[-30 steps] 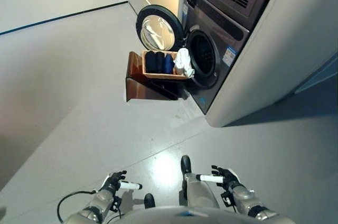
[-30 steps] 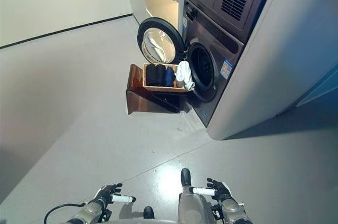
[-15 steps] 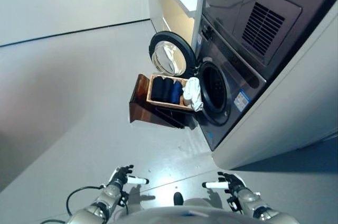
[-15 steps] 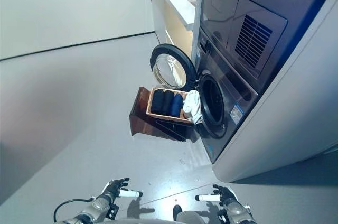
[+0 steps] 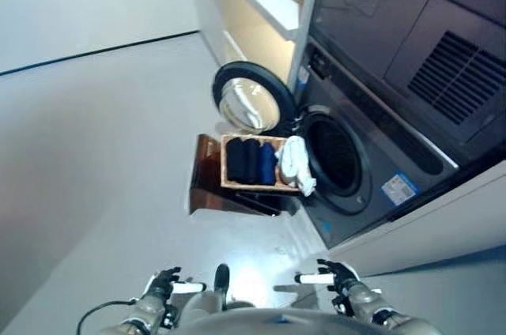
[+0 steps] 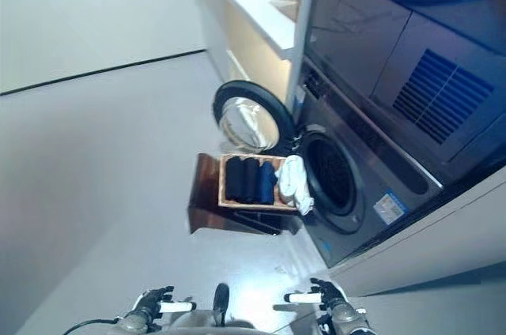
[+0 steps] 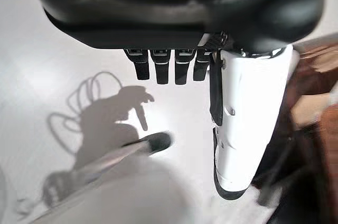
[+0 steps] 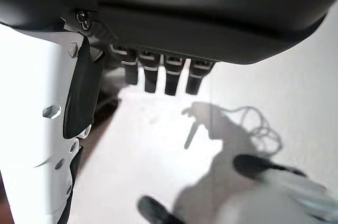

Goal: Pick up the clothes and place them into the washing machine

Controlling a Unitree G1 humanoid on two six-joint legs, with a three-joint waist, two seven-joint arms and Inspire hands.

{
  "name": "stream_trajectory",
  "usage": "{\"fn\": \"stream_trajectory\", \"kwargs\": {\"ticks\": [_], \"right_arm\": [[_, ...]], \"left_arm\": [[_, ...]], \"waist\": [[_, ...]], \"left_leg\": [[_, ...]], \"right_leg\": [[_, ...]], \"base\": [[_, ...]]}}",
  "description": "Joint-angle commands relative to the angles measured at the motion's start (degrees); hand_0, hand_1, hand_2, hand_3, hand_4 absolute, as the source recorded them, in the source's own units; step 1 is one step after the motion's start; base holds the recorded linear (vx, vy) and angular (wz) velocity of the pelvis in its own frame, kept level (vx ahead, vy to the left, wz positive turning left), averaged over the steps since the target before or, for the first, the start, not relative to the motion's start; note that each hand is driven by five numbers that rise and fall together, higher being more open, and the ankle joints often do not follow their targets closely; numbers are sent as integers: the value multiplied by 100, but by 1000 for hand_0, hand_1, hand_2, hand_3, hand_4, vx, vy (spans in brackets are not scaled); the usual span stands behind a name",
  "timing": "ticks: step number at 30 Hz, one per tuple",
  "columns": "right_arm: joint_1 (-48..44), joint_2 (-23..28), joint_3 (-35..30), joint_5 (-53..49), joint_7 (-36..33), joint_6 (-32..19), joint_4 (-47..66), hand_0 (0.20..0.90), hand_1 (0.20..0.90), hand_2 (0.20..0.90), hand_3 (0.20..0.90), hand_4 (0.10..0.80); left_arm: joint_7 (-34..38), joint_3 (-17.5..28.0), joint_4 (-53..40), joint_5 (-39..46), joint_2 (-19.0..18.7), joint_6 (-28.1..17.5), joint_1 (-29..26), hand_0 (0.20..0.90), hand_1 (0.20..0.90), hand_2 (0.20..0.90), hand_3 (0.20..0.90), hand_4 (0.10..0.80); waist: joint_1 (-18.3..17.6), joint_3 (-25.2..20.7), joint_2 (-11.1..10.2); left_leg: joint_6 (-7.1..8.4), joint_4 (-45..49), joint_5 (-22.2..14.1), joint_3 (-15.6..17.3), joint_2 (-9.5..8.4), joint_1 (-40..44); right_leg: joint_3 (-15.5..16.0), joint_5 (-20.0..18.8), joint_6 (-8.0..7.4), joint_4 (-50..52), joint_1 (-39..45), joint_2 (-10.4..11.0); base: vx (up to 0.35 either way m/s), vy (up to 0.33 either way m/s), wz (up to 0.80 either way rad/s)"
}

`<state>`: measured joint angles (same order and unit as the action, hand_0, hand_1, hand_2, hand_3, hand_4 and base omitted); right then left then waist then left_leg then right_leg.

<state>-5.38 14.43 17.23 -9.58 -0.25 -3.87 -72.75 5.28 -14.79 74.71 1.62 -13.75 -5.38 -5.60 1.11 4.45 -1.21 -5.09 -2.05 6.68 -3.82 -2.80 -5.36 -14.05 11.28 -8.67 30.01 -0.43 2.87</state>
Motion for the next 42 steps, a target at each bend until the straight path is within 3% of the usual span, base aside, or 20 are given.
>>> {"fn": "stream_trajectory", "kwargs": {"ticks": [1,2,4,7,9,11,15,19,21,23,25,26,27,28,31,32,38,40,41,42], "right_arm": [[-334,270,-267,-112,-146,-284,315,900,900,900,900,800],[-335,269,-267,-112,-146,-283,316,900,900,900,900,800],[-364,297,-365,-70,-222,-273,374,900,900,900,900,800],[-521,379,-292,176,-431,-224,392,900,900,900,900,800],[-783,361,-155,327,-548,-130,222,900,900,900,900,800],[-815,358,-129,322,-558,-111,171,900,900,900,900,800],[-763,377,-166,192,-573,-131,117,900,900,900,900,800],[-751,380,-175,2,-499,-134,65,900,900,900,900,800],[-787,400,-57,-42,-436,-138,193,900,900,900,900,800],[-844,452,-18,-72,-430,-110,249,900,900,900,900,800],[-863,471,-25,-66,-441,-124,214,900,900,900,900,800],[-874,491,-62,-112,-451,-126,183,900,900,900,900,800],[-894,520,-111,-158,-480,-143,120,900,900,900,900,800],[-891,521,-111,-158,-479,-143,120,900,900,900,900,800],[-896,619,-134,-97,-528,-150,97,900,900,900,900,800],[-924,633,-96,51,-596,-162,156,900,900,900,900,800],[-1007,580,-107,133,-626,-167,222,900,900,900,900,800],[-1062,531,-88,233,-611,-171,199,900,900,900,900,800],[-1186,529,34,327,-550,-131,259,900,900,900,900,800],[-1192,529,36,327,-549,-129,258,900,900,900,900,800]], "left_arm": [[125,-45,-331,25,-271,-183,-140,900,900,900,900,800],[125,-45,-331,25,-273,-183,-141,900,900,900,900,800],[130,-37,-350,54,-272,-200,-126,900,900,900,900,800],[116,-79,-225,-22,-228,-171,-118,900,900,900,900,800],[115,-184,-35,-277,-114,-143,-107,900,900,900,900,800],[103,-232,-21,-365,-91,-140,-129,900,900,900,900,800],[82,-303,-85,-410,12,-154,-116,900,900,900,900,800],[72,-372,-133,-455,25,-141,-146,900,900,900,900,800],[105,-368,-269,-374,0,-154,-155,900,900,900,900,800],[108,-403,-289,-349,19,-154,-142,900,900,900,900,800],[103,-419,-267,-357,46,-150,-122,900,900,900,900,800],[109,-422,-243,-352,67,-152,-85,900,900,900,900,800],[110,-467,-200,-388,100,-149,-29,900,900,900,900,800],[111,-469,-200,-388,102,-149,-26,900,900,900,900,800],[183,-460,-314,-351,89,-195,43,900,900,900,900,800],[247,-462,-340,-433,56,-239,123,900,900,900,900,800],[254,-444,-469,-437,-88,-268,78,900,900,900,900,800],[258,-373,-458,-412,-147,-269,53,900,900,900,900,800],[244,-414,-528,-401,-212,-270,1,900,900,900,900,800],[243,-410,-528,-401,-212,-270,-2,900,900,900,900,800]], "waist": [[36,71,201],[22,87,184],[-39,153,312],[-108,144,319],[-148,78,156],[-196,73,131],[-106,-89,34],[-113,-91,-33],[42,165,-121],[156,256,-185],[183,241,-183],[191,199,-183],[219,116,-103],[236,132,-113],[311,17,134],[318,-64,202],[411,-105,132],[514,-68,165],[357,173,288],[361,173,274]], "left_leg": [[306,758,-414,160,167,-566],[304,765,-420,154,146,-553],[302,654,-563,260,174,-140],[346,377,-705,288,82,345],[397,32,-872,335,-59,759],[414,20,-920,300,-60,815],[541,283,-1212,381,17,925],[768,1527,-1244,446,88,590],[998,3125,-555,210,90,-156],[912,3553,-520,7,-86,-537],[866,3325,-592,10,-22,-630],[834,2900,-684,29,65,-677],[837,1608,-726,142,301,-587],[837,1550,-705,161,296,-532],[870,129,-136,136,466,-408],[798,-42,-162,-48,392,-229],[608,413,-484,152,176,-236],[418,466,-629,189,99,-154],[315,454,-621,131,119,-14],[313,457,-624,143,107,-21]], "right_leg": [[756,-1967,-38,133,-145,-110],[766,-1940,-38,161,-135,-91],[1649,-1502,151,-127,-491,246],[2268,-1030,280,-1194,-732,179],[2559,-1485,231,-2689,-799,252],[2328,-1583,205,-2826,-767,241],[2476,-1574,294,-3007,-297,271],[2487,-1356,474,-2976,-63,168],[2392,-1278,692,-3011,199,103],[2277,-1293,756,-3144,295,68],[2238,-1281,733,-3255,372,44],[2230,-1271,688,-3334,407,60],[2188,-1215,590,-3470,481,48],[2171,-1211,590,-3471,502,59],[2037,-1033,504,-3501,562,-15],[1957,-968,479,-3496,593,-12],[1875,-843,325,-3054,590,336],[1888,-823,223,-1947,88,389],[1756,-1144,88,-879,-642,214],[1741,-1115,85,-823,-677,228]], "base": [[147,161,-5],[261,247,-12],[305,181,-27],[345,96,-41],[366,-58,-27],[252,-83,17],[255,-122,37],[111,-126,23],[44,-170,16],[74,-115,-16],[110,-25,-23],[233,47,-23],[234,44,-22],[225,104,-26],[194,139,-2],[254,172,-13],[186,121,-56],[139,196,-35],[72,181,-29],[50,156,-28]]}}
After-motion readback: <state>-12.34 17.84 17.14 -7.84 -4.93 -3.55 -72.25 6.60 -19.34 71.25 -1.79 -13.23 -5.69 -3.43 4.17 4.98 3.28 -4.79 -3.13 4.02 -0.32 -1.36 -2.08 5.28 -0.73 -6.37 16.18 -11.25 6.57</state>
